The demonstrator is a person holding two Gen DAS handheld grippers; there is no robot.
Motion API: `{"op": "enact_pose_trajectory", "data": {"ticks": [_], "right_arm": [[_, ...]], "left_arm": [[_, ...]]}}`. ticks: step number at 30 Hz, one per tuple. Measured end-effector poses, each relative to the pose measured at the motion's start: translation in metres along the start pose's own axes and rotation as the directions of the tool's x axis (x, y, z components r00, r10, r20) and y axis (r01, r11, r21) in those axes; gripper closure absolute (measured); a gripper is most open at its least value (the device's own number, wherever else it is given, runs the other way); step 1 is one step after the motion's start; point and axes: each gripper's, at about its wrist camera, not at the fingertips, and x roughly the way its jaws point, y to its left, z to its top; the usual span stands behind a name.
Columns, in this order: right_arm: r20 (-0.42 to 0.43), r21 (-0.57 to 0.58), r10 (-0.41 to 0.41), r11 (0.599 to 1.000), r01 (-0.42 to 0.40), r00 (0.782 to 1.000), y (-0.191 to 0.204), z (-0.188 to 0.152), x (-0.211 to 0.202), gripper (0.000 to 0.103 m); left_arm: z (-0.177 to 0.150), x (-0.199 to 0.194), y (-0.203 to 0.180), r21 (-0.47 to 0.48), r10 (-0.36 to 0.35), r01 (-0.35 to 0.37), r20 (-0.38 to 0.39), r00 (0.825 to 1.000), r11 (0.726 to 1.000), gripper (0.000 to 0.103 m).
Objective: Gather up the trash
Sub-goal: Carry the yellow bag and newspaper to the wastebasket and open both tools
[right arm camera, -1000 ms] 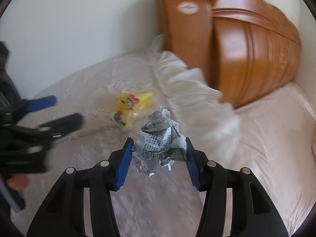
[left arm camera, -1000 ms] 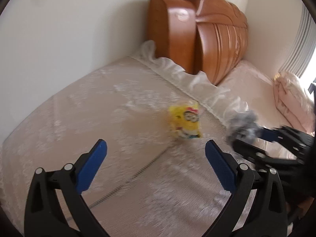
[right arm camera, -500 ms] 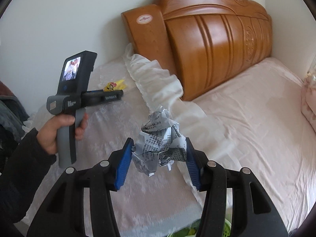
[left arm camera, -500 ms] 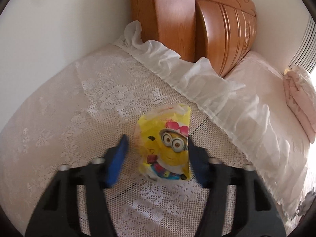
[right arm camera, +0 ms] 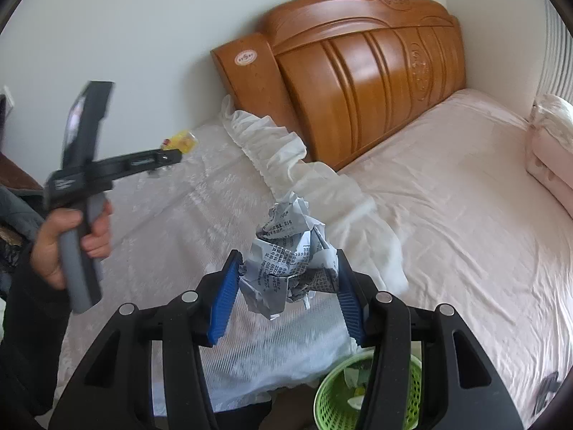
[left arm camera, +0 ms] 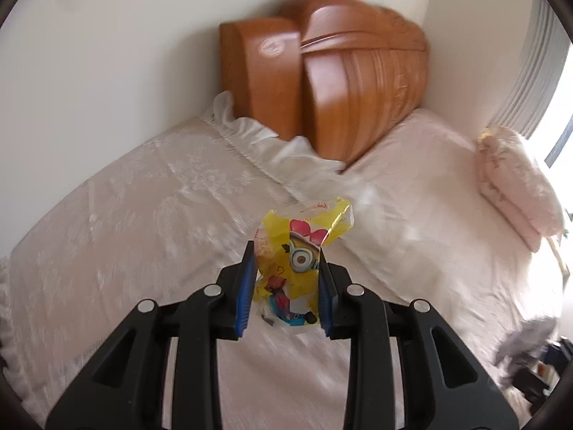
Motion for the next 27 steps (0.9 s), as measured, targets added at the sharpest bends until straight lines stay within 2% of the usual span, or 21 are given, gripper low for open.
{"op": "enact_pose_trajectory", "data": {"ticks": [5,11,18,22,27], "right_arm": [[0.019,0.024,-0.007,1.0,0.006,1.0,-0.01,-0.025,-0.037,0.051],[0.037,0.06,-0.022,0.998,0.02,0.999,-0.034,-0.065,-0.075,0.051],[0.036,0.108,-0.063,0.992,0.059,0.997,-0.066,-0.109,-0.109,0.051],[0.036,0.133,-0.088,0.988,0.082,0.996,-0.08,-0.126,-0.119,0.051],[0.032,0.161,-0.117,0.981,0.11,0.993,-0.095,-0.14,-0.127,0.051]], "left_arm": [[-0.032,-0.055,-0.038,0.052,-0.006,0.005,0.028,1.0,0.999,0.073],[-0.082,-0.098,-0.084,0.072,-0.075,0.075,0.004,0.997,0.995,0.073],[-0.132,-0.119,-0.141,0.159,-0.152,0.157,-0.044,0.987,0.975,0.073],[-0.159,-0.121,-0.173,0.209,-0.2,0.216,-0.095,0.975,0.954,0.073],[-0.182,-0.12,-0.206,0.28,-0.222,0.252,-0.134,0.966,0.926,0.073]]}}
